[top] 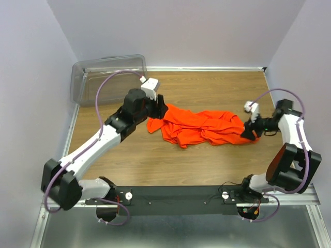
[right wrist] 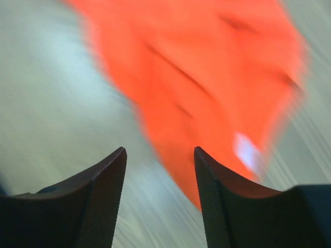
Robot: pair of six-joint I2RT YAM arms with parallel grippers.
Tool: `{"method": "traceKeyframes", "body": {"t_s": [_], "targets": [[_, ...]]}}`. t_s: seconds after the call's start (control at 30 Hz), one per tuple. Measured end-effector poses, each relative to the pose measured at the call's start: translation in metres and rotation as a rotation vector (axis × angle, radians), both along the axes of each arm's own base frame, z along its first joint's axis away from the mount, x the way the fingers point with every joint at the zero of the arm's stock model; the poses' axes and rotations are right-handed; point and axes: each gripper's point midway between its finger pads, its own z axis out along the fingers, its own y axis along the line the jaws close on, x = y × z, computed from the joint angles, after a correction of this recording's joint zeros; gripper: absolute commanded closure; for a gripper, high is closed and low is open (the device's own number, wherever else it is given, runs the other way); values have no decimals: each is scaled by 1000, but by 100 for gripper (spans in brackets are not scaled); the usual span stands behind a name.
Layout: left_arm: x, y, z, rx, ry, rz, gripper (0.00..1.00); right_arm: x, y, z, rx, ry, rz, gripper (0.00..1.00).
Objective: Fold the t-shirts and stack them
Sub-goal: Flatten the tshirt out
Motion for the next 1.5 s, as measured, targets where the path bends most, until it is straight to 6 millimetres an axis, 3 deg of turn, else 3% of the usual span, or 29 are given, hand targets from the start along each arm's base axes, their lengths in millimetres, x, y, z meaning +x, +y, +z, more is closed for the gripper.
{"method": "traceKeyframes", "body": {"t_s": [0.1,0.17,0.2,0.27,0.3,0.4,0.5,0.63,0.7,0.73,0.87,0.97,1.1,1.27,1.37,1.4,1.5], "targets": [[-32,2,-2,-32,-9,-27,37,-24,71,5,104,-21,318,27],[-54,9,-3,-58,-23,-32,29,-46,117,6,165,-3,471,27],[-61,16,-1,-80,-44,-18,24,-50,127,6,169,2,497,27],[-77,35,9,-143,-102,23,15,-64,169,6,143,-26,638,27],[-88,46,20,-194,-149,43,13,-71,193,6,126,-54,714,28],[-105,70,57,-326,-276,98,12,-76,242,-1,36,-112,823,35],[-110,85,83,-416,-341,151,12,-61,271,-26,-67,-98,805,43],[-105,87,68,-401,-289,190,12,-38,288,-61,-229,-106,718,53],[-104,88,60,-387,-263,202,12,-31,291,-69,-278,-118,678,58],[-104,88,56,-380,-253,207,12,-28,292,-70,-294,-128,663,61],[-105,90,48,-378,-239,219,12,-9,292,-64,-330,-174,571,95],[-104,90,43,-380,-228,222,12,-5,294,-61,-320,-184,543,99],[-103,88,36,-372,-211,224,12,-33,298,-50,-256,-103,664,99],[-99,85,26,-355,-188,226,12,-90,316,15,-9,-76,900,96],[-96,80,19,-350,-170,220,12,-124,320,39,93,-69,1028,72],[-95,78,17,-349,-165,215,12,-138,319,37,105,-41,1072,54],[-92,69,8,-346,-134,191,12,-164,309,12,78,70,1139,46]]}}
